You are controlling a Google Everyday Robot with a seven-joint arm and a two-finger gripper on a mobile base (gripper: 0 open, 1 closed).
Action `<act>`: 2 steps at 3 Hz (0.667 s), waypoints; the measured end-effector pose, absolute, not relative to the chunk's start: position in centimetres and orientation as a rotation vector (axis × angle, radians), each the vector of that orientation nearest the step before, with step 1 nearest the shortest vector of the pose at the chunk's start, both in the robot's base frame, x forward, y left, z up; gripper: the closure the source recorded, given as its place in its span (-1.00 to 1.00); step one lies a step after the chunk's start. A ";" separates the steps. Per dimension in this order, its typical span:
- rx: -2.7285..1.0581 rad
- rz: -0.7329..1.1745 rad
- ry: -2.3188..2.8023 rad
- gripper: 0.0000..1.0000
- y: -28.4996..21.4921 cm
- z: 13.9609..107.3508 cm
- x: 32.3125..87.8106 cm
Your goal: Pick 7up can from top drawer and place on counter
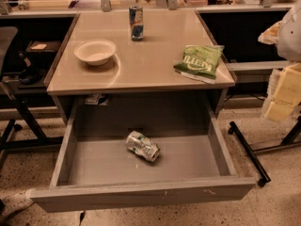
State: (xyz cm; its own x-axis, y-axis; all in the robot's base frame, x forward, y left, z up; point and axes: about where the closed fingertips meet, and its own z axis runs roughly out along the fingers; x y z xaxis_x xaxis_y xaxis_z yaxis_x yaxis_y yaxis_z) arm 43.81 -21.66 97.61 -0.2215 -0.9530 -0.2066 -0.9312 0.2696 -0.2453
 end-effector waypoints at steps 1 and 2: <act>-1.735 -0.102 2.225 -1.00 -21.2 97.3 43.6; -1.794 -0.058 2.210 -1.00 -19.2 95.4 42.3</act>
Offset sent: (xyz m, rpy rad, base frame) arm -0.0344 0.0511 -0.0618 0.0010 0.1244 0.1123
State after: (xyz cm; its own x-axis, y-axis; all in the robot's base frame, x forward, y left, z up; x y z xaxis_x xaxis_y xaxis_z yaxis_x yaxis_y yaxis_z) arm 42.34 -19.18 95.41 -0.1796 -0.9632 -0.2001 -0.9512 0.2219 -0.2142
